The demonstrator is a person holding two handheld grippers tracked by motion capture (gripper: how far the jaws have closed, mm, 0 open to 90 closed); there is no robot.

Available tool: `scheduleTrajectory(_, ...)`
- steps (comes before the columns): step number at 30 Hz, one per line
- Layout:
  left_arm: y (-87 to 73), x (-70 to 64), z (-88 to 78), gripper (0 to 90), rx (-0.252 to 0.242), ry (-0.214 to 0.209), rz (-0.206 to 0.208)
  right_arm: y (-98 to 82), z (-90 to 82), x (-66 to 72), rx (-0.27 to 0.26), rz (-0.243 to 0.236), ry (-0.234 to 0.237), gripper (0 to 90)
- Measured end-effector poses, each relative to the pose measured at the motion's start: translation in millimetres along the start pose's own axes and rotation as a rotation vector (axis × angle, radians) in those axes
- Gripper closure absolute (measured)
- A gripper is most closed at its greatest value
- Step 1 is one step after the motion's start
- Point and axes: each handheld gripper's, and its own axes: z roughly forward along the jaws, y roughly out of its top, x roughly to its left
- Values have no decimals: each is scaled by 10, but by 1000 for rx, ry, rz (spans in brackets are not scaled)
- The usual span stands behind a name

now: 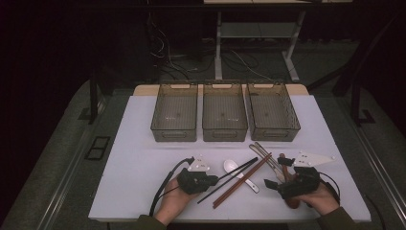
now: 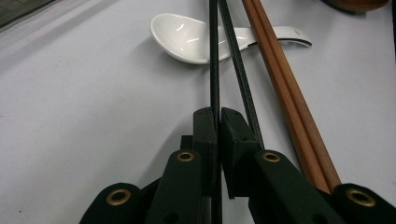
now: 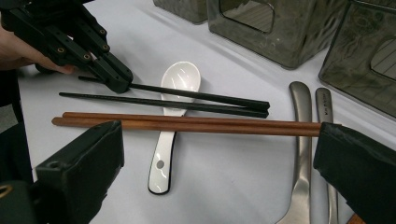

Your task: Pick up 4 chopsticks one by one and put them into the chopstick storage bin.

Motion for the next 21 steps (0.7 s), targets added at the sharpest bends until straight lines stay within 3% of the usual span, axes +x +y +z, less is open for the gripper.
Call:
scheduleTrajectory(9,5,-6,-14,853,-12,13,-5,0,-1,-1,0,0,1,16)
scheduleTrajectory(21,19,11,-68,857,-16,-1,-10,-8,-3,-1,4,-6,0,16)
